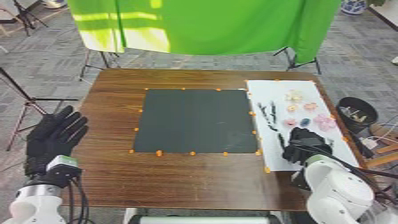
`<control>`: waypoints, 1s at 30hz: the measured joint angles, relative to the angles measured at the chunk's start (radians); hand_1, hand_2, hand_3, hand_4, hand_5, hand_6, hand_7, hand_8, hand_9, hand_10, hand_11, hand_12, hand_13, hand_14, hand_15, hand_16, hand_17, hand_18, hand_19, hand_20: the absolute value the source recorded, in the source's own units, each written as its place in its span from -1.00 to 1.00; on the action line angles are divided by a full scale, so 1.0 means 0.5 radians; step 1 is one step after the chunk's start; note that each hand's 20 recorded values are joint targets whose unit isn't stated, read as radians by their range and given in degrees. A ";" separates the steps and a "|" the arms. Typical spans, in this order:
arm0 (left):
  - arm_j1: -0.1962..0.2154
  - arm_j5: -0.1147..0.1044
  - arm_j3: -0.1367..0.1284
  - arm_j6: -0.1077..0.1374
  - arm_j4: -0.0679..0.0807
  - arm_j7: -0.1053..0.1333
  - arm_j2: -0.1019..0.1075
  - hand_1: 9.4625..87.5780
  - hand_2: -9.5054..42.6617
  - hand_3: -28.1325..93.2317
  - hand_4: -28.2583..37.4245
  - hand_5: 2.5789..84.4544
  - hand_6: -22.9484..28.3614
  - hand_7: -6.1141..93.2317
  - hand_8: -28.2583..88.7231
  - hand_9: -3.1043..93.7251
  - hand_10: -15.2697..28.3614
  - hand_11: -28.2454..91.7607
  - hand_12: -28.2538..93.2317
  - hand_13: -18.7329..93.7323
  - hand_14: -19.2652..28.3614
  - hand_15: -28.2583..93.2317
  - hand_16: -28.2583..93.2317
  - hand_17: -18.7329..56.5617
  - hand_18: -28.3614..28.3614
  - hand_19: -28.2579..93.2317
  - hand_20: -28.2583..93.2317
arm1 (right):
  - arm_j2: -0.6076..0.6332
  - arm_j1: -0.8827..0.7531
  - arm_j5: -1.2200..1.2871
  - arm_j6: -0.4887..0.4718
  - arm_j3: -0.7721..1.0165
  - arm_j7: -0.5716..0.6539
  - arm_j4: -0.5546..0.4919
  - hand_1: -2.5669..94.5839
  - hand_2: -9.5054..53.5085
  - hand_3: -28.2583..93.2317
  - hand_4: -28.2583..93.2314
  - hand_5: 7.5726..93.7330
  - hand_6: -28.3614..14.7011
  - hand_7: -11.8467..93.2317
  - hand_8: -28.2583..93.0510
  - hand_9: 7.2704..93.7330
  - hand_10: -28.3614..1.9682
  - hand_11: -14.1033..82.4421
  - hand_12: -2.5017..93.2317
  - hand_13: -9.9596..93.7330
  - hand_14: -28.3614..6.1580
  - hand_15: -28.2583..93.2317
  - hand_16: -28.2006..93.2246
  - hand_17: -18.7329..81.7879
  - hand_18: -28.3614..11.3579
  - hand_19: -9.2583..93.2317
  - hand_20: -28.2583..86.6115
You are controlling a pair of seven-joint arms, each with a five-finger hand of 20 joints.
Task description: Arrange flowers
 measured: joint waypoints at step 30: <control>0.017 -0.012 0.012 0.001 -0.003 -0.015 -0.016 -0.45 -0.14 0.61 -1.00 0.03 0.34 -0.57 -0.66 -0.17 0.51 -0.05 -0.37 -0.21 0.57 0.15 -0.71 -0.67 0.56 0.11 -0.42 | -0.031 -0.301 1.014 0.598 0.387 -0.287 -0.090 -0.09 -0.75 1.00 -0.16 0.86 0.16 -0.25 -0.28 1.00 0.02 -0.23 -0.25 0.99 0.26 -0.02 0.13 0.61 0.37 1.00 -0.25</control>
